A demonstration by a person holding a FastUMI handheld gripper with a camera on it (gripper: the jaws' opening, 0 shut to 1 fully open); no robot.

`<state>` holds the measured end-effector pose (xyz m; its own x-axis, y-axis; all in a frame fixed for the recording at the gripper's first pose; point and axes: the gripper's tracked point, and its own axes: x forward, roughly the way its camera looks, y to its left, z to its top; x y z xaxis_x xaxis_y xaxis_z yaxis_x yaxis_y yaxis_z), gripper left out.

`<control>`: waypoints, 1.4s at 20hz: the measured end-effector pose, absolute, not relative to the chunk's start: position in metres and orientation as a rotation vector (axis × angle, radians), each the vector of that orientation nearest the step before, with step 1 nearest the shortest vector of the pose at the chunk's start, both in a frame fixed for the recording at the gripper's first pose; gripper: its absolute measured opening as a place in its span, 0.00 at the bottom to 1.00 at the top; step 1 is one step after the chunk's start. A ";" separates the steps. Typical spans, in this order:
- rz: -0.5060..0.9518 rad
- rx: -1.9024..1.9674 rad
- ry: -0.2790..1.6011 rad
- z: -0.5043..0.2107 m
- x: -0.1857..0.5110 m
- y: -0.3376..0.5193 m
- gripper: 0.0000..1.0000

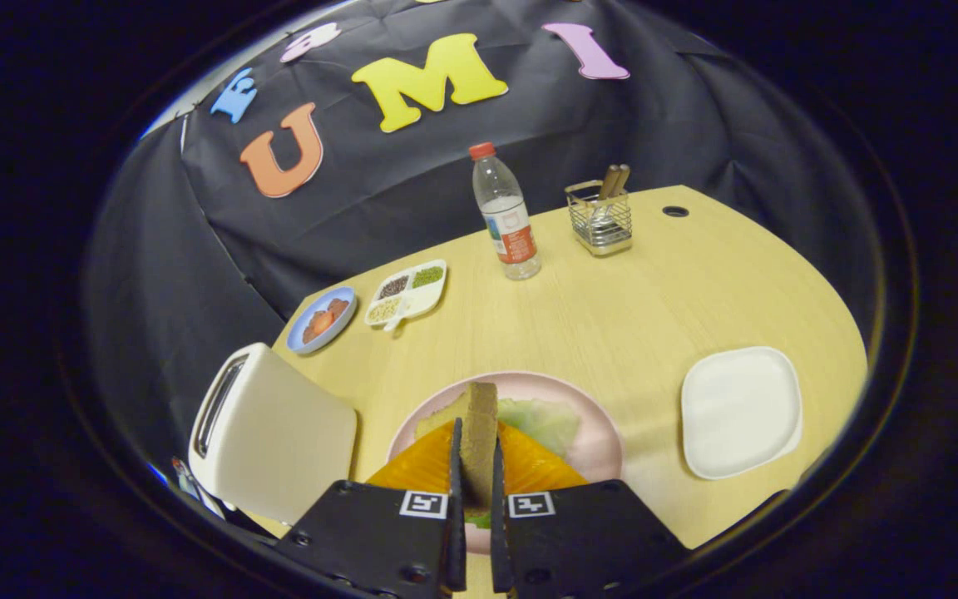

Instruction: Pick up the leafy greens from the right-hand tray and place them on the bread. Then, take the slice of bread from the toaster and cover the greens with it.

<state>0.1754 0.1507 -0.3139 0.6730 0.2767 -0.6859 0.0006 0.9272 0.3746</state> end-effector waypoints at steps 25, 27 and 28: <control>0.051 0.076 0.327 -0.143 0.068 0.125 0.95; 0.039 0.047 0.271 -0.117 0.045 0.125 0.95; 0.049 0.045 0.246 -0.105 0.031 0.128 0.95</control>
<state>0.0310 0.1284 -0.1050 0.9688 0.0537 -0.2420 -0.0426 0.9978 0.0509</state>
